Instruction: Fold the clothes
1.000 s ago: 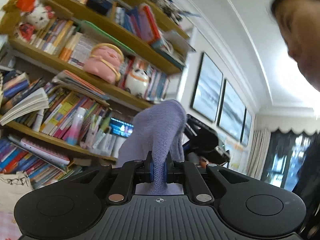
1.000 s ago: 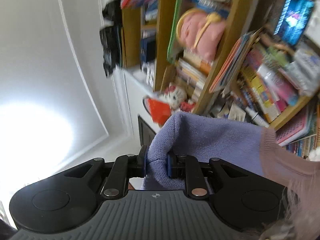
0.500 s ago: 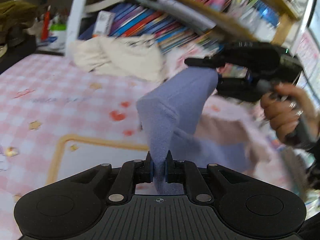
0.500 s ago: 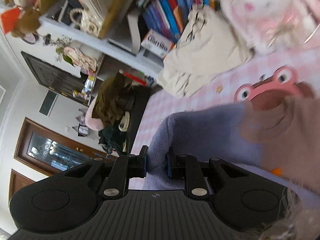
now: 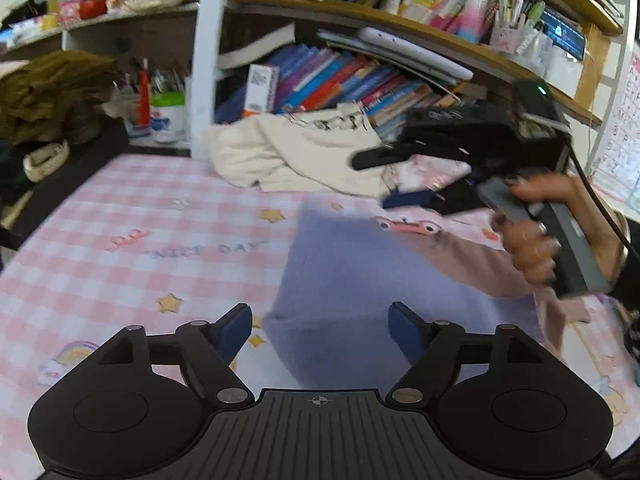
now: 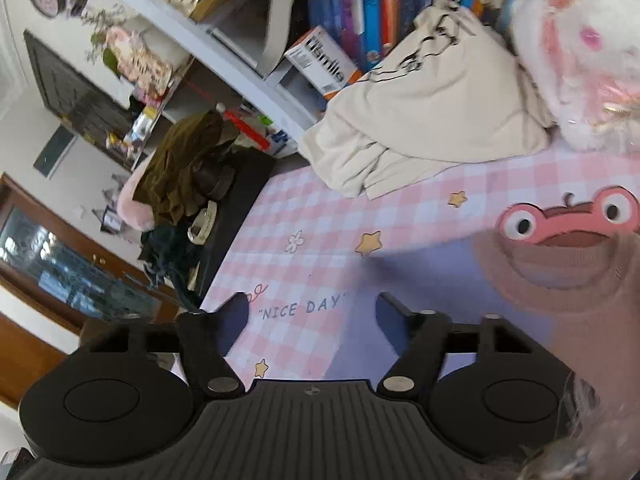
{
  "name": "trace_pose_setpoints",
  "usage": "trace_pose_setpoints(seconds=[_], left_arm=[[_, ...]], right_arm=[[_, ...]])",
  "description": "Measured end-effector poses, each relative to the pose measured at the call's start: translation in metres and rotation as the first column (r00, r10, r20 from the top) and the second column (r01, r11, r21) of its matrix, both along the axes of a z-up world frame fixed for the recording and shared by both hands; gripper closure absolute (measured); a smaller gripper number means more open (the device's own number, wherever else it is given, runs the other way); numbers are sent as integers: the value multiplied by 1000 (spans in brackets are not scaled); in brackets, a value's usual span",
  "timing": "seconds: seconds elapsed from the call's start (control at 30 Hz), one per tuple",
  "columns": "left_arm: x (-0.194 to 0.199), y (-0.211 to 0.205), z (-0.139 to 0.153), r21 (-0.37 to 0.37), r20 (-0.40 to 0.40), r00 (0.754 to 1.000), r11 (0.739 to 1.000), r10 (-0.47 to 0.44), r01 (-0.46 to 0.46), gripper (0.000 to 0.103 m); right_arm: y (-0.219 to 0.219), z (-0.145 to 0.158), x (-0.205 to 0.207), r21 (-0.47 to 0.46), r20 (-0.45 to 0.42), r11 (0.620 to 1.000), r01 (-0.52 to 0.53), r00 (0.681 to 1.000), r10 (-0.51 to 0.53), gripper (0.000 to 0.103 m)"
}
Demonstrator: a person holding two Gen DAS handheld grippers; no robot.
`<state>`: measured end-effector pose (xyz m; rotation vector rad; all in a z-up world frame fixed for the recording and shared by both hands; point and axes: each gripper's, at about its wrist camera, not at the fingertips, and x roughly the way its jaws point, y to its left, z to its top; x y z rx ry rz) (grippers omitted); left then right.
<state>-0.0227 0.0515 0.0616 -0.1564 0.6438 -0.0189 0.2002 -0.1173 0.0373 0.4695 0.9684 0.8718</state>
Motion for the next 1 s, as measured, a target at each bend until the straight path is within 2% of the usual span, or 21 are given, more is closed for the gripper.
trace_pose_setpoints(seconds=[0.13, 0.27, 0.37, 0.4, 0.5, 0.7, 0.77, 0.83, 0.9, 1.0], left_arm=[[3, -3, 7, 25, 19, 1000, 1000, 0, 0, 23], [12, -16, 9, 48, 33, 999, 998, -31, 30, 23], [23, -33, 6, 83, 28, 996, 993, -81, 79, 23], [28, -40, 4, 97, 22, 994, 990, -104, 101, 23], [43, -62, -1, 131, 1, 984, 975, -180, 178, 23], [72, -113, -21, 172, -79, 950, 934, -302, 312, 23], [75, -133, -28, 183, -94, 927, 909, -362, 373, 23], [73, -155, -34, 215, -109, 894, 867, -435, 449, 23], [69, -178, -42, 254, -141, 846, 807, -514, 533, 24], [62, -208, -55, 307, -191, 771, 709, -608, 635, 29]], right_arm=[[-41, 2, -12, -12, -1, 999, 52, 999, -52, 26], [-98, -5, -34, -118, 23, 982, 150, 989, -148, 26], [-143, -12, -52, -238, 42, 942, 237, 971, -234, 26], [-158, -15, -59, -272, 49, 924, 268, 963, -265, 26], [-193, -22, -80, -301, 57, 897, 325, 945, -323, 26], [-217, -38, -127, -334, 35, 876, 348, 934, -357, 26], [-215, -43, -139, -365, 39, 867, 338, 936, -349, 26], [-210, -47, -148, -394, 42, 860, 324, 941, -336, 27], [-206, -50, -157, -415, 43, 859, 300, 950, -310, 31], [-202, -53, -169, -454, 82, 841, 294, 954, -289, 49]])
